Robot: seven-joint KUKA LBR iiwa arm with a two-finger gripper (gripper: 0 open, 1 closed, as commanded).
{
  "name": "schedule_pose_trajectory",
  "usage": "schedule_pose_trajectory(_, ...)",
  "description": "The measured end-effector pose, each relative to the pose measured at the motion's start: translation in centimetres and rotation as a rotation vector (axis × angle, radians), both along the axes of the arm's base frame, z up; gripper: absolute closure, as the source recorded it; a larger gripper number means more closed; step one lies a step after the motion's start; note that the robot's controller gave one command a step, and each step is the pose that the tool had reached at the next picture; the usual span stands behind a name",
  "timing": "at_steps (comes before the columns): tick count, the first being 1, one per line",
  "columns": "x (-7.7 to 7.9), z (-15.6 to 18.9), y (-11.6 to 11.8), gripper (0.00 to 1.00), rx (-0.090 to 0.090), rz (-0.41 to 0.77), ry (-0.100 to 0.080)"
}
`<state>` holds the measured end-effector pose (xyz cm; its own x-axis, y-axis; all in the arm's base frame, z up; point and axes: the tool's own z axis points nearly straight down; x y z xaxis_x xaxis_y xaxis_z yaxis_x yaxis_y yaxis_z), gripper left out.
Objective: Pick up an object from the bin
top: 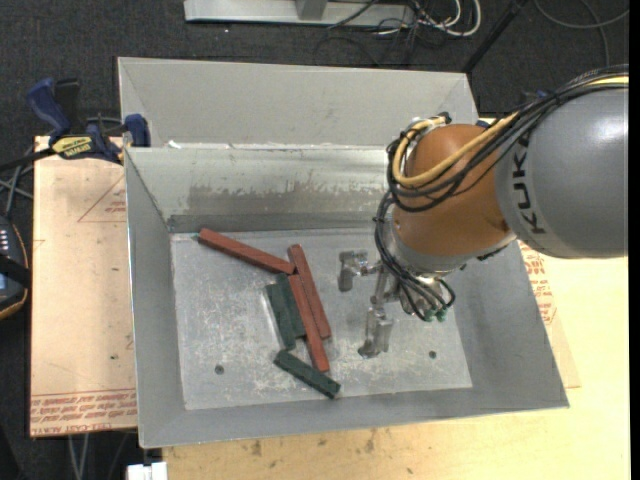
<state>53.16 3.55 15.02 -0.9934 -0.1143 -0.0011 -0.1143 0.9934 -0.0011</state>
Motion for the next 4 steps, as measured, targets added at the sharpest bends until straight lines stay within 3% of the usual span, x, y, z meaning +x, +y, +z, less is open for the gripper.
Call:
schedule_pose_trajectory(1, 1.9, 8.6, 8.4, 1.0, 0.003, -0.198, -0.001)
schedule_pose_trajectory(2, 1.9, 8.6, 8.4, 1.0, 0.003, -0.198, -0.001)
schedule_pose_trajectory(3, 1.8, 11.6, 9.2, 1.0, 0.001, -0.116, 0.003)
schedule_pose_trajectory(4, 2.8, 4.1, 11.2, 1.0, 0.002, -0.371, 0.001)
